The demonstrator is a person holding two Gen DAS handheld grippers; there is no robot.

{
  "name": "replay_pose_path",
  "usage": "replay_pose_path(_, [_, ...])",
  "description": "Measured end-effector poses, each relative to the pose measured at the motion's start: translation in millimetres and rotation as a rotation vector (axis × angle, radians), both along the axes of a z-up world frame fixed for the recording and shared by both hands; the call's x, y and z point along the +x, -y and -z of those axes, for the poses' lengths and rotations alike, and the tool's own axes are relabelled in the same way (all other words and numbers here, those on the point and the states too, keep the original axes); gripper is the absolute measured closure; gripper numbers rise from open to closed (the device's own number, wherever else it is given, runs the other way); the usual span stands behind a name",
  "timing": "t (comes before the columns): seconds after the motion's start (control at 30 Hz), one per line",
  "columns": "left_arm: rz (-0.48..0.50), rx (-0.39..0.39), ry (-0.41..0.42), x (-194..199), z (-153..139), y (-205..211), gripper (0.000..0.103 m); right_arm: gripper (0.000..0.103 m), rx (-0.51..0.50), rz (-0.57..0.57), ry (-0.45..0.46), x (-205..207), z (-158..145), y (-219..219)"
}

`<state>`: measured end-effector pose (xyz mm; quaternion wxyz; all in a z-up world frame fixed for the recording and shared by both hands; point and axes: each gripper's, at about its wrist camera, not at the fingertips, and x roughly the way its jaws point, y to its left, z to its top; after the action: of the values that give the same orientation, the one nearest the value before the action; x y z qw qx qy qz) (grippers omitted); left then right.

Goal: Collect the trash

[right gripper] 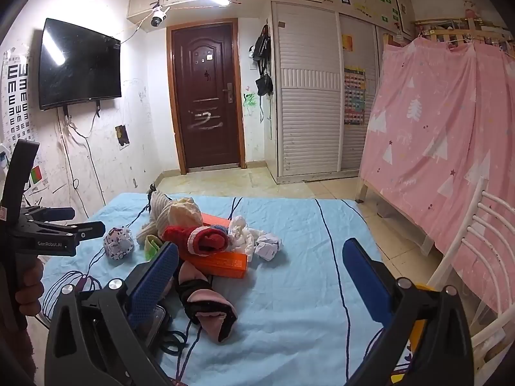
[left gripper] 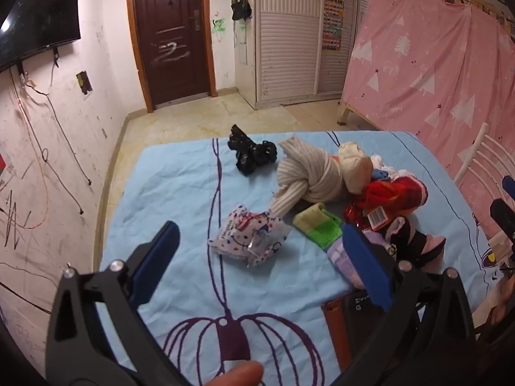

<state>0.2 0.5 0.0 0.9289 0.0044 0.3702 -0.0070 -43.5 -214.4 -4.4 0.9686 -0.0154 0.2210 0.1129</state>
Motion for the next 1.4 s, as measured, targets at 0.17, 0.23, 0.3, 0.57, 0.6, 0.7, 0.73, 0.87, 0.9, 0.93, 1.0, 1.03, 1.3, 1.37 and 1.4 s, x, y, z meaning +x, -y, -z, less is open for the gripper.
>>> replay_pose_path(0.17, [0.000, 0.005, -0.003, 0.8, 0.3, 1.4, 0.006, 0.008, 0.001, -0.006, -0.005, 0.1, 0.1, -0.2])
replay_pose_path(0.23, [-0.001, 0.009, -0.001, 0.8, -0.3, 2.2, 0.006, 0.008, 0.002, -0.007, -0.009, 1.2, 0.4, 0.0])
replay_pose_path(0.3, [-0.003, 0.004, 0.002, 0.1, 1.5, 0.3, 0.006, 0.008, 0.001, -0.001, 0.002, -2.0, -1.8, -0.9])
replay_pose_path(0.57, [-0.004, 0.003, 0.002, -3.3, 1.1, -6.5, 0.006, 0.008, 0.000, 0.002, 0.003, -2.6, -5.7, 3.2])
replay_pose_path(0.6, [-0.006, 0.003, 0.000, -2.7, 0.7, -5.7, 0.006, 0.008, 0.000, 0.002, 0.003, -1.7, -4.5, 2.9])
replay_pose_path(0.7, [-0.006, 0.003, 0.001, -2.9, 0.7, -5.5, 0.006, 0.008, 0.000, 0.000, 0.004, -1.8, -4.2, 3.2])
replay_pose_path(0.73, [-0.007, 0.003, 0.001, -2.9, 0.6, -5.5, 0.006, 0.008, -0.003, 0.001, 0.006, -3.7, -3.8, 1.3])
replay_pose_path(0.87, [-0.013, 0.003, 0.001, -0.4, 4.2, -5.7, 0.006, 0.008, -0.001, 0.005, 0.013, -2.6, -2.8, 0.1])
replay_pose_path(0.9, [-0.014, 0.003, 0.001, -0.3, 4.2, -5.9, 0.006, 0.008, -0.001, 0.005, 0.013, -2.8, -2.8, -0.1])
replay_pose_path(0.93, [-0.012, 0.002, 0.001, -0.4, 4.2, -6.0, 0.006, 0.008, 0.000, 0.005, 0.012, -3.1, -3.0, -0.2])
replay_pose_path(1.0, [-0.012, 0.001, 0.003, -0.4, 4.4, -5.8, 0.006, 0.008, -0.002, 0.006, 0.014, -3.8, -3.3, -0.2])
replay_pose_path(1.03, [-0.012, -0.001, 0.003, -0.1, 4.2, -5.8, 0.006, 0.008, -0.002, 0.005, 0.015, -4.3, -3.4, -0.6])
replay_pose_path(1.3, [-0.010, -0.004, 0.003, 1.0, 3.2, -6.2, 0.006, 0.008, 0.001, 0.003, 0.014, -4.7, -3.7, -0.6])
replay_pose_path(1.37, [-0.009, -0.001, 0.005, 0.3, 3.1, -5.2, 0.006, 0.008, 0.001, 0.002, 0.014, -4.4, -4.4, -0.6])
replay_pose_path(1.4, [-0.010, -0.001, 0.005, 0.3, 3.1, -5.4, 0.006, 0.008, 0.001, 0.002, 0.013, -4.3, -4.3, -0.5])
